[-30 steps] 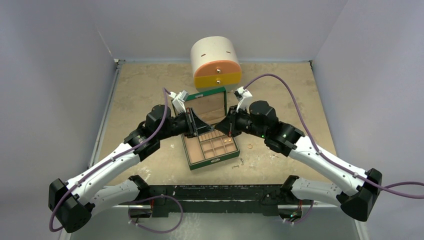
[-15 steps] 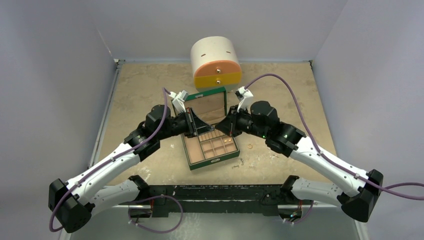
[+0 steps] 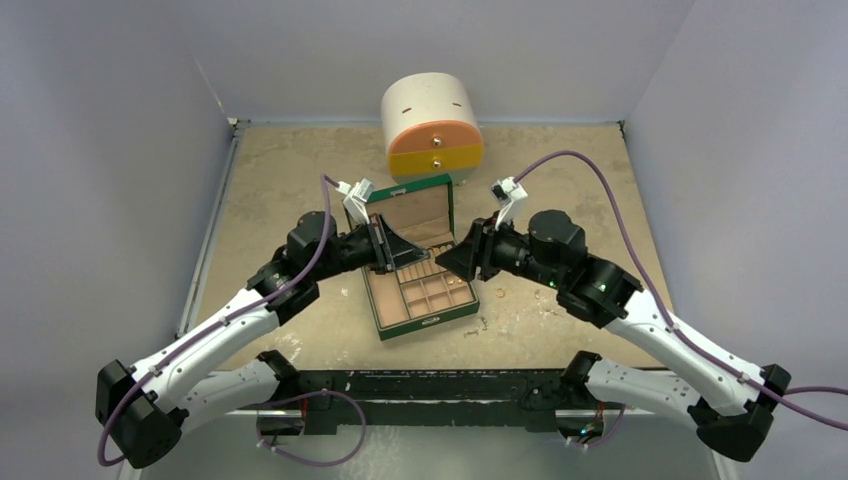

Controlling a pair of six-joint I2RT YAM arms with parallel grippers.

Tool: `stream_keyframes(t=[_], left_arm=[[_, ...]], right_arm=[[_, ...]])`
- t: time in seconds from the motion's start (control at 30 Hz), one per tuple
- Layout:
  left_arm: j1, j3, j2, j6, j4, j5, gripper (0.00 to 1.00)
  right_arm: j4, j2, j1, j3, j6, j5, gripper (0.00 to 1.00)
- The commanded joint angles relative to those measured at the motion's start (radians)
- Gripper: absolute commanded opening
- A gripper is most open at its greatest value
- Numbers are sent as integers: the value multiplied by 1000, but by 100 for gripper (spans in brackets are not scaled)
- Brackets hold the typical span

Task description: Organize the mixed jewelry

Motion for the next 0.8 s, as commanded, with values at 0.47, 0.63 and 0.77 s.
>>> stream_keyframes(t=[0.47,0.63,0.77], left_arm=[[3,-11,-116,17,208,211,0],[2,-22,-118,-15,277,252,0],[2,-20,-118,-28,313,274,0]], right_arm=[[227,-66,-135,3,116,-432,50],[329,-61,-183,-26,190,-535,50],[355,-45,-183,-28,204,-557,50]])
